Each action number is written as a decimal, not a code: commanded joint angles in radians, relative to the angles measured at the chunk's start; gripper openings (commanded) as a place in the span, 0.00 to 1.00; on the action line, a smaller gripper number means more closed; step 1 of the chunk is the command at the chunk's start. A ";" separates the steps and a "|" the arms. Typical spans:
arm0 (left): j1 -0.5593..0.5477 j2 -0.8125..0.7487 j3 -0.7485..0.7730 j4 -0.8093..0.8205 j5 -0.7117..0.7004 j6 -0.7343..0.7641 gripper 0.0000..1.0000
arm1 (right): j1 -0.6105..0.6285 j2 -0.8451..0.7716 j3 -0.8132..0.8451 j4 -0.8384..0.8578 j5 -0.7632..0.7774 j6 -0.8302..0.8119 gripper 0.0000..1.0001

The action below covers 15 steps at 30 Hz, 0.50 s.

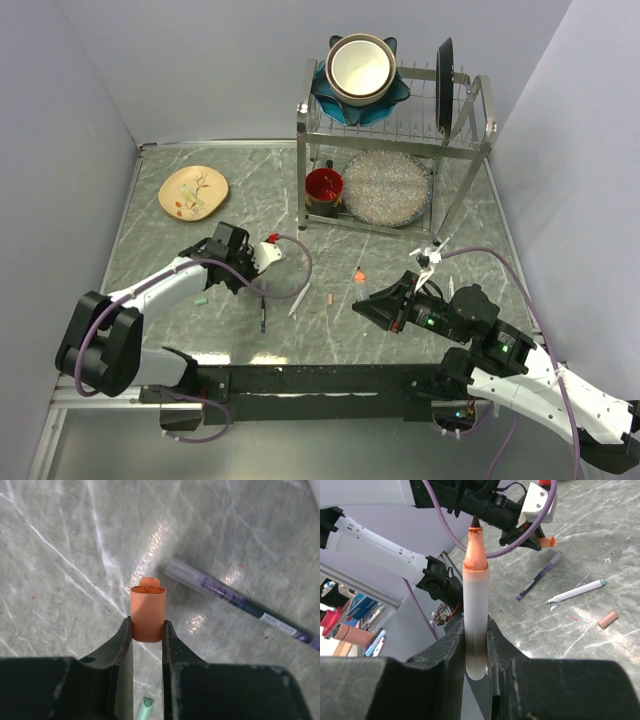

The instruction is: Insert the pens into the pen caps

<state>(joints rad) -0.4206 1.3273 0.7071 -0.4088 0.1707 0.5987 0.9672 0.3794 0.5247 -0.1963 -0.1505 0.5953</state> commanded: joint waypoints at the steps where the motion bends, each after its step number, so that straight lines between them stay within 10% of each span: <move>1: -0.003 0.074 0.022 -0.065 -0.022 0.096 0.02 | 0.004 0.009 0.040 0.026 -0.001 0.009 0.00; 9: -0.003 0.132 0.046 -0.093 -0.050 0.109 0.13 | 0.004 0.007 0.034 0.035 0.002 0.015 0.00; 15: -0.003 -0.020 0.083 -0.105 -0.031 0.064 0.68 | 0.005 0.018 0.046 0.020 0.005 0.004 0.00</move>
<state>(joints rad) -0.4206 1.4319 0.7479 -0.4877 0.1268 0.6842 0.9672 0.3904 0.5247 -0.1963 -0.1505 0.6079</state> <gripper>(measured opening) 0.487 0.243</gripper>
